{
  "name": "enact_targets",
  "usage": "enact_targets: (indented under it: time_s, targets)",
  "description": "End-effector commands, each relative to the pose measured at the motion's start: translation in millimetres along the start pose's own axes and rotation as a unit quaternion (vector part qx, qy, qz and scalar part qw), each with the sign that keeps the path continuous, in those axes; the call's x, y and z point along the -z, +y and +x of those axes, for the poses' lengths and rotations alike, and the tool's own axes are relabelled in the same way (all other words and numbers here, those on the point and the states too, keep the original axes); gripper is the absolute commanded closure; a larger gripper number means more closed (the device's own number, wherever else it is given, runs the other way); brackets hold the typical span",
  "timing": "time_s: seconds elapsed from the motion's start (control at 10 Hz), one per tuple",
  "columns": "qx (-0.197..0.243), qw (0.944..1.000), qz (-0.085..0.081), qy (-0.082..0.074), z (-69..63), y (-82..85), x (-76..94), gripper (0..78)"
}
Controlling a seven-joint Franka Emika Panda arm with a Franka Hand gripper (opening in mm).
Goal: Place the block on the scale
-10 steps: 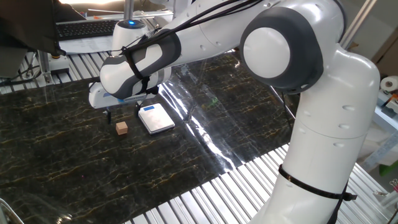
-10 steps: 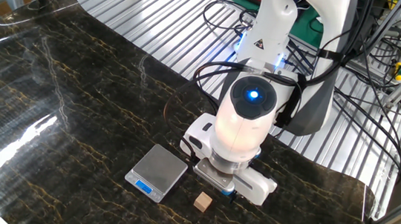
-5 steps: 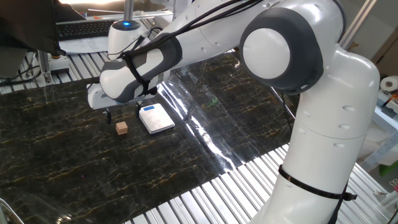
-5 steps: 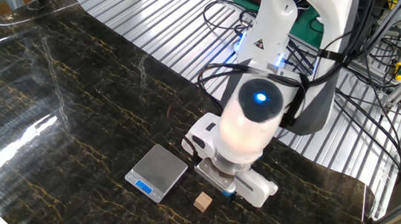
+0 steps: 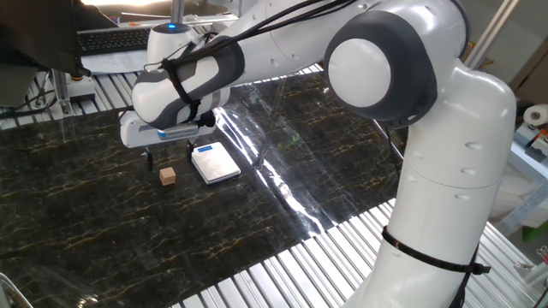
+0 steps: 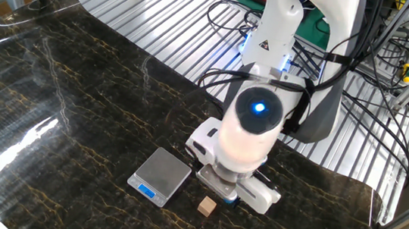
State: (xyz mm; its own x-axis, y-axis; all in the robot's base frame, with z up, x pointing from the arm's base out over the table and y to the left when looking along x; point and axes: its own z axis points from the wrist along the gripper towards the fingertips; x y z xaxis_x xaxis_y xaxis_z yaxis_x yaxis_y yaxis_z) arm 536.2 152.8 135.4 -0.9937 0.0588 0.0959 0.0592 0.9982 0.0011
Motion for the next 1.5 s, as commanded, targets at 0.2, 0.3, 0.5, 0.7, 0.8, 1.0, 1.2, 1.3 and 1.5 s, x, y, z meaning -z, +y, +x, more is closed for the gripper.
enact_targets:
  time_s: [0.2, 0.3, 0.5, 0.7, 0.8, 1.0, 1.2, 1.3, 1.5]
  targets:
    - [0.016, 0.9998, -0.005, -0.011, -6.2, 0.3, -3.1, 0.1]
    - [0.019, 0.9998, -0.004, -0.010, -8.1, 0.3, -4.0, 0.1]
    - [0.022, 0.9997, -0.004, -0.013, -10.6, 1.3, -11.0, 0.1]
    - [0.023, 0.9996, -0.005, -0.017, -12.7, 1.8, -15.9, 0.1]
    - [0.023, 0.9996, -0.005, -0.018, -14.2, 1.8, -17.2, 0.1]
    - [0.023, 0.9995, -0.004, -0.019, -19.9, 1.4, -20.4, 0.1]
    - [0.017, 0.9996, -0.005, -0.021, -24.0, 1.8, -31.8, 0.1]
    - [0.015, 0.9996, -0.005, -0.022, -25.3, 1.9, -36.9, 0.1]
    - [0.013, 0.9997, -0.004, -0.021, -26.2, 1.9, -41.2, 0.1]
